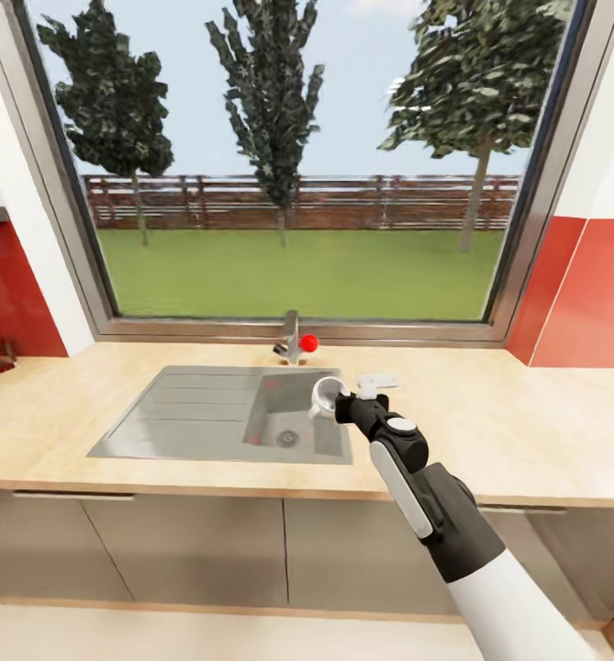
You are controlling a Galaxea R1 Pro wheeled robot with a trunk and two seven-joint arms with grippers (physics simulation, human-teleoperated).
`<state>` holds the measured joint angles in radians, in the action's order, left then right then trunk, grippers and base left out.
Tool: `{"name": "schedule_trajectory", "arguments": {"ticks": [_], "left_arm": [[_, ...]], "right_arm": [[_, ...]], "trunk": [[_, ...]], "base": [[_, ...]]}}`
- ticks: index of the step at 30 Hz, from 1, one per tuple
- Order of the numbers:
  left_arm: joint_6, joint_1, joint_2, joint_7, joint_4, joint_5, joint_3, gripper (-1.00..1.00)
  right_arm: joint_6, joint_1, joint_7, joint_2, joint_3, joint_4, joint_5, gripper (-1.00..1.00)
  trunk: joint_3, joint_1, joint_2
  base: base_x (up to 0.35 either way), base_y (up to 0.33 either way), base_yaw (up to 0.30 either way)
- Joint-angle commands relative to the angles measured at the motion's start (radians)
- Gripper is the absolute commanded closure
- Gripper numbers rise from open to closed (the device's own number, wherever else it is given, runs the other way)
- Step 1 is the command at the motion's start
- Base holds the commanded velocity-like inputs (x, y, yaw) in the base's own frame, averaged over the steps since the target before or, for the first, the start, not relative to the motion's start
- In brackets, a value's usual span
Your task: Set up a coffee station on the kitchen countertop: keep the coffee maker on the countertop, move the bottle of coffee from the kitchen shelf to the counter next to the coffee maker, place a paper coffee filter on top of the coffee maker, put the saucer next to the coffee maker with the coffee cup on the saucer, and place the electric kettle next to the coffee maker.
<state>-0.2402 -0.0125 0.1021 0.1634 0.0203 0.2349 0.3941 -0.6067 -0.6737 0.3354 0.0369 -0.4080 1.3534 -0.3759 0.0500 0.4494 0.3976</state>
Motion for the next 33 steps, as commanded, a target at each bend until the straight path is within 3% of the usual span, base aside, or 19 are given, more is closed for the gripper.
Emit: {"name": "schedule_trajectory", "arguments": {"ticks": [1,13,33], "left_arm": [[-0.004,-0.001,0.0,0.004,-0.002,0.011,0.006,-1.0],[-0.004,-0.006,-0.001,0.004,-0.002,0.01,0.006,-1.0],[-0.007,-0.011,-0.011,0.004,-0.002,0.011,0.009,-1.0]], "right_arm": [[-0.002,-0.001,0.009,0.0,-0.001,0.001,-0.011,1.0],[-0.002,0.0,0.01,0.0,-0.002,-0.003,-0.01,1.0],[-0.004,0.001,0.01,0.006,-0.004,-0.008,-0.011,1.0]], "trunk": [[0.002,0.001,0.002],[0.006,0.001,0.002],[0.019,0.001,0.002]], "base": [[-0.031,0.294,0.261],[-0.005,0.288,0.276],[0.0,0.014,0.276]]}}
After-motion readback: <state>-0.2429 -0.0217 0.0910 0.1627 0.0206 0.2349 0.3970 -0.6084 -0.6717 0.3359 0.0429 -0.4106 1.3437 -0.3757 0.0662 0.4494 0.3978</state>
